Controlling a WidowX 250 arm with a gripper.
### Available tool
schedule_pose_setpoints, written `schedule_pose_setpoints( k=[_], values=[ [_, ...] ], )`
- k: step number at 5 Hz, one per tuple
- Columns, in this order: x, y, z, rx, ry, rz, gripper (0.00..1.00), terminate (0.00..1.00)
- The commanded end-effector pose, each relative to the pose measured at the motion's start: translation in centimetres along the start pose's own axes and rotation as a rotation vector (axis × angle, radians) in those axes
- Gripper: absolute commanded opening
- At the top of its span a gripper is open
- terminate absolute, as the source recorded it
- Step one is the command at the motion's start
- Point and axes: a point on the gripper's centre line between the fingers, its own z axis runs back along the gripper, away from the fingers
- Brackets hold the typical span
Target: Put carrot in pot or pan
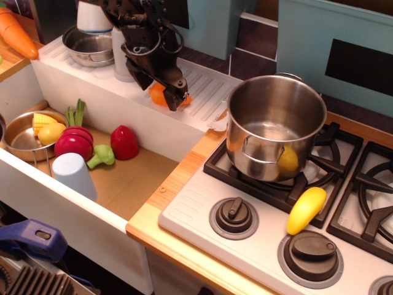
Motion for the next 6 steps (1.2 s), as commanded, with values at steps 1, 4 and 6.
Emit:
schedule_pose_setpoints(
  k=[1, 4, 6],
  values=[
    [1.3, 0.5, 0.0, 0.003, -0.066, 0.0, 1.0, 0.0],
    [1.9, -1.2, 0.7, 0.003, -0.043, 0.064, 0.0, 0.0],
    [2.8, -3.4, 7.1, 0.078, 0.093, 0.144, 0.0, 0.0]
  ],
)
